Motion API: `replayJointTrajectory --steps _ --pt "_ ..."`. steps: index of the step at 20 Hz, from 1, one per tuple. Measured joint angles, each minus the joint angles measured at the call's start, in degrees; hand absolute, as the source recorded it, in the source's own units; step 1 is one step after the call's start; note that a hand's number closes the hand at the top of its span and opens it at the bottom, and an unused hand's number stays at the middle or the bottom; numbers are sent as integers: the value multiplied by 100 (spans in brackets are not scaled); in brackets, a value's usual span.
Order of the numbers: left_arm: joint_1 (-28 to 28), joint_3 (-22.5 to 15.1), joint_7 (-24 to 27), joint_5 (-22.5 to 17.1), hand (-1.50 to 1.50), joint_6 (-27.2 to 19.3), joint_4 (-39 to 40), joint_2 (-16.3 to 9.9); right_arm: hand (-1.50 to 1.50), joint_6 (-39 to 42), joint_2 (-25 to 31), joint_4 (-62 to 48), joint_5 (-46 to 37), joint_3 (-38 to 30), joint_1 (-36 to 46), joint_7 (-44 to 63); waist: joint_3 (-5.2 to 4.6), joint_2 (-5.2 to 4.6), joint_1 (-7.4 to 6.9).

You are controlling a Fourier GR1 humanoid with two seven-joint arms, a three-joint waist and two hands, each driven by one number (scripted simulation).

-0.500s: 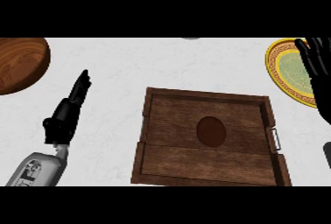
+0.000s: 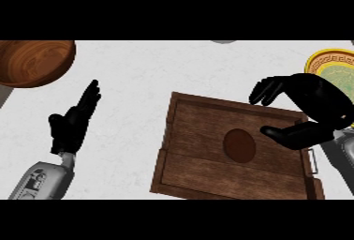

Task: Pick the cupcake from the tray and place it in the plate

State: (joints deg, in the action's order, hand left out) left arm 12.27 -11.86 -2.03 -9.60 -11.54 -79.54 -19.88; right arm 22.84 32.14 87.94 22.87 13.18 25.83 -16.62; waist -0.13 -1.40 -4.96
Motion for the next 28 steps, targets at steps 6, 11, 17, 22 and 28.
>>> replayJointTrajectory --steps 6,11,17,22,28 --pt "94 155 -216 -236 0 146 200 32 -150 1176 -226 -1626 -434 393 181 -1218 32 -28 46" --pt "153 299 -355 -325 0 241 294 -59 -150 1079 -31 -2181 -1540 845 552 -1910 35 13 134" --pt "114 335 -492 -298 0 188 233 -14 -150 661 108 -2801 -2491 1350 1081 -2550 29 57 218" --pt "45 427 -553 -280 0 206 172 -59 -150 490 179 -3008 -2992 1793 1388 -2754 21 92 298" --pt "-85 511 -596 -287 0 276 66 -66 -150 207 222 -3201 -3677 2332 1672 -2944 18 108 344"
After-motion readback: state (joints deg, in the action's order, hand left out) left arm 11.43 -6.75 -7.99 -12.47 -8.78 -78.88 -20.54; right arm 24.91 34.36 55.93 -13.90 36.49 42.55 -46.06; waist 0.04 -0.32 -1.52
